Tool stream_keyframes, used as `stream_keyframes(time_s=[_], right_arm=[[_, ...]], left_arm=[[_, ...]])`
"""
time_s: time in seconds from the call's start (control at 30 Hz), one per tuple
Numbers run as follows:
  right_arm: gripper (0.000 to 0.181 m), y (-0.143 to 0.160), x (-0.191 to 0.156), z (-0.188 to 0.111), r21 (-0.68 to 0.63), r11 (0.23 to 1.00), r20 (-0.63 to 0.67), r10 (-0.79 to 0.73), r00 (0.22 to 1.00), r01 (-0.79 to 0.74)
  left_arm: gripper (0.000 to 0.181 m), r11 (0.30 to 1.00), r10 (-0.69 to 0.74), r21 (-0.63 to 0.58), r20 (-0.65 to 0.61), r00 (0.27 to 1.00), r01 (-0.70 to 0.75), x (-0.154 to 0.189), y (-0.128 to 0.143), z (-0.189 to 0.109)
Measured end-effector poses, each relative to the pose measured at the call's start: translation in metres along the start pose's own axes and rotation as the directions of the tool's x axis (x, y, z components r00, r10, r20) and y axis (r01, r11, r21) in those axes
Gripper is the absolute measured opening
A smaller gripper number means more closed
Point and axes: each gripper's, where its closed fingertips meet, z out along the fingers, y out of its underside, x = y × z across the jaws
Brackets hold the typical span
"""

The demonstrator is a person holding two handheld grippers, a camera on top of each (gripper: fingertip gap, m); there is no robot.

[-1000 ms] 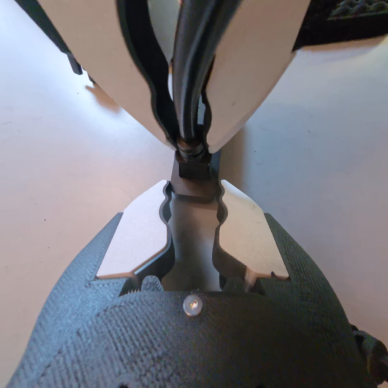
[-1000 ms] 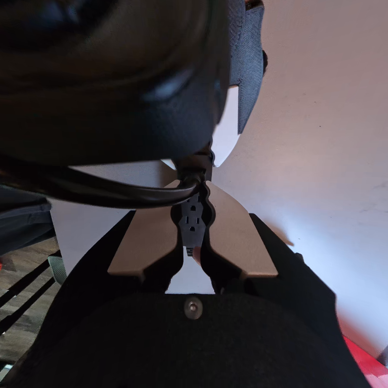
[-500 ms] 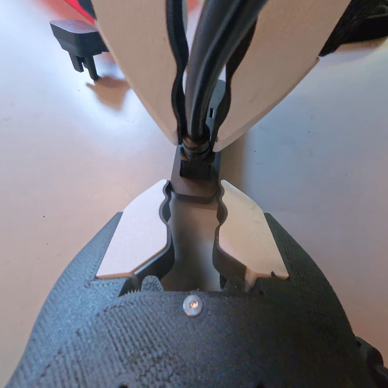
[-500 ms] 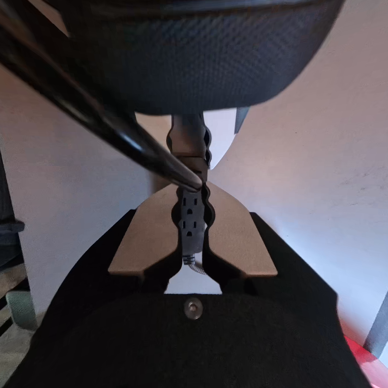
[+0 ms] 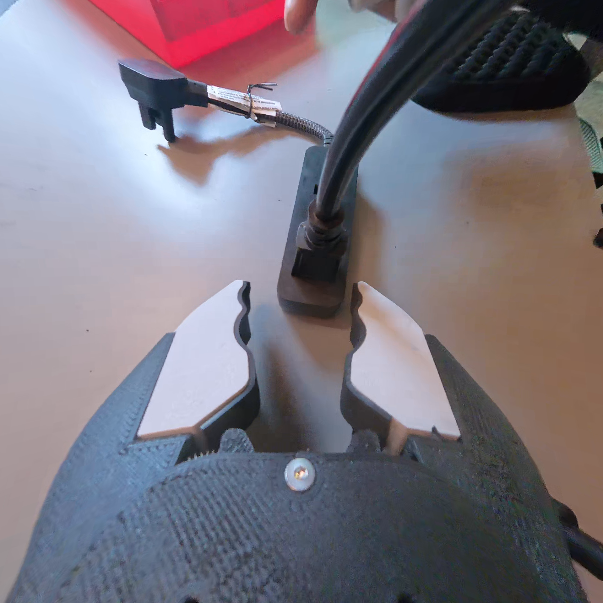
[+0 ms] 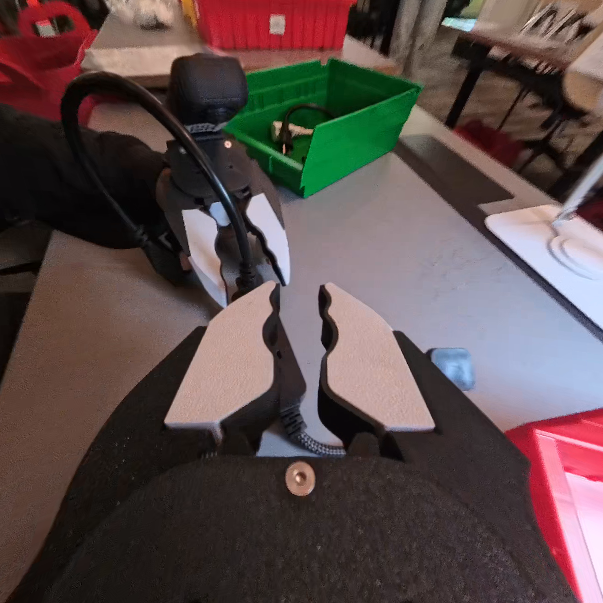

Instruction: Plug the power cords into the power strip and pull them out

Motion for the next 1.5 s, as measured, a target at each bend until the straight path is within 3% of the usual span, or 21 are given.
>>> stream_keyframes(time_s=[0.1,0.27,0.33,0.43,0.5,0.57,0.63,0.7,0.83,0.97,1.07,1.2,1.5], right_arm=[[0.0,-0.008,0.016,-0.02,0.181,0.982,-0.145,-0.025,0.989,0.051],[0.0,-0.005,0.03,-0.039,0.31,0.951,-0.178,0.071,0.981,-0.013],[0.0,-0.007,0.033,-0.045,0.337,0.941,-0.18,0.081,0.98,-0.016],[0.0,-0.012,0.037,-0.052,0.346,0.938,-0.208,0.059,0.976,0.017],[0.0,-0.015,0.04,-0.056,0.356,0.934,-0.219,0.059,0.974,0.024],[0.0,-0.017,0.04,-0.057,0.368,0.93,-0.207,0.071,0.976,0.01],[0.0,-0.017,0.04,-0.057,0.368,0.93,-0.204,0.073,0.976,0.007],[0.0,-0.014,0.038,-0.055,0.354,0.935,-0.203,0.062,0.977,0.014],[0.0,-0.008,0.035,-0.051,0.316,0.948,-0.212,0.028,0.977,0.041],[0.0,-0.004,0.033,-0.047,0.282,0.957,-0.217,0.0,0.976,0.063],[0.0,-0.001,0.033,-0.043,0.271,0.961,-0.205,0.001,0.979,0.056],[0.0,0.001,0.032,-0.039,0.263,0.964,-0.193,0.005,0.981,0.047],[0.0,0.001,0.033,-0.041,0.26,0.964,-0.205,0.002,0.979,0.053]], left_arm=[[0.056,0.999,0.007,0.048,0.014,1.0,-0.007,-0.007,-0.006,-0.014],[0.041,0.988,-0.043,0.15,0.158,0.986,0.019,-0.036,-0.019,-0.058],[0.037,0.982,-0.073,0.189,0.287,0.955,0.018,-0.057,-0.024,-0.089],[0.033,0.976,-0.153,0.213,0.519,0.841,0.045,-0.102,-0.025,-0.156],[0.032,0.966,-0.235,0.228,0.593,0.77,0.119,-0.13,-0.018,-0.2],[0.034,0.97,-0.242,0.162,0.634,0.735,0.179,-0.155,-0.004,-0.228],[0.032,0.985,-0.126,0.0,0.69,0.712,0.175,-0.18,0.016,-0.247],[0.033,0.954,-0.029,-0.189,0.711,0.703,0.231,-0.201,0.044,-0.257],[0.038,0.829,0.025,-0.436,0.653,0.757,0.35,-0.218,0.095,-0.261],[0.045,0.659,0.084,-0.683,0.482,0.872,0.314,-0.201,0.135,-0.261],[0.05,0.54,0.095,-0.803,0.355,0.93,0.251,-0.183,0.156,-0.262],[0.055,0.415,0.205,-0.899,0.24,0.949,0.138,-0.18,0.177,-0.263],[0.036,0.317,0.374,-0.948,0.099,0.922,-0.027,-0.198,0.186,-0.247]])
